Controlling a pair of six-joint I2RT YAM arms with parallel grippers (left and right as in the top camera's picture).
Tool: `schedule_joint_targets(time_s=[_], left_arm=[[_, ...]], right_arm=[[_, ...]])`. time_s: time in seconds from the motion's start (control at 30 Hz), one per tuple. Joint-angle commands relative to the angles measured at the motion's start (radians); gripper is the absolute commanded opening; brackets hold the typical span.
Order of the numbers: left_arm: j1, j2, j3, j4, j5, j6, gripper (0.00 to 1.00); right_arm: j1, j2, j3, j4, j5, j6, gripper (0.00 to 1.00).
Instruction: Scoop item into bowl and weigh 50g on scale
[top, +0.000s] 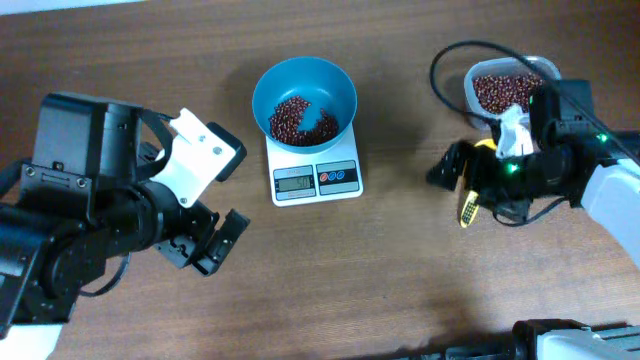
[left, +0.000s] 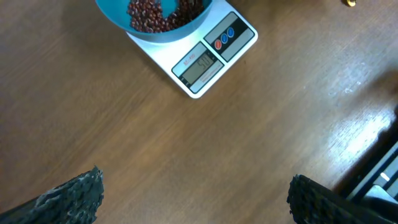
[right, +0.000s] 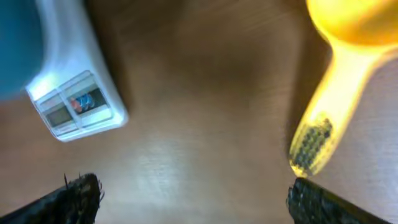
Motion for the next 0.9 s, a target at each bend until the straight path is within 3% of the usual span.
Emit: schedule_joint_targets(time_s=[0.0,0.07,0.1,0.17,0.4,0.47,0.57,0.77,0.87], left_arm=[[0.002,-0.004,0.006,0.0,0.011,0.009,0.98],[0.002,-0.004,0.006,-0.001,0.011,0.009,0.98],[0.002,-0.004,0.006,-0.001,0.011,0.009,0.98],[0.002,-0.004,0.006,-0.001,0.011,0.009,0.98],[0.002,-0.004,0.006,0.0,0.011,0.009,0.99],[0.002,-0.004,0.006,-0.001,0.011,0.009,0.99],[0.002,-0.004,0.006,-0.001,0.011,0.009,0.99],[0.002,-0.004,0.006,-0.001,0.011,0.009,0.99],[0.002,-0.004,0.006,-0.001,0.011,0.009,0.99]], right_arm=[[0.008,-0.031,0.023,0.077,-0.089,0.001,0.99],[0.008,-0.076,0.055,0.114,-0.106,0.001,1.0],[0.008,-0.103,0.073,0.116,-0.106,0.001,0.82],[0.008,-0.164,0.103,0.116,-0.11,0.001,0.99],[0.007,-0.276,0.108,0.032,-0.058,0.014,0.99],[0.008,-0.357,0.108,-0.029,-0.053,-0.08,0.99],[0.008,-0.527,0.108,-0.079,0.008,-0.289,0.99],[0.008,-0.83,0.041,-0.179,0.079,-0.288,0.99],[0.014,-1.118,-0.018,-0.179,0.079,-0.288,0.99]])
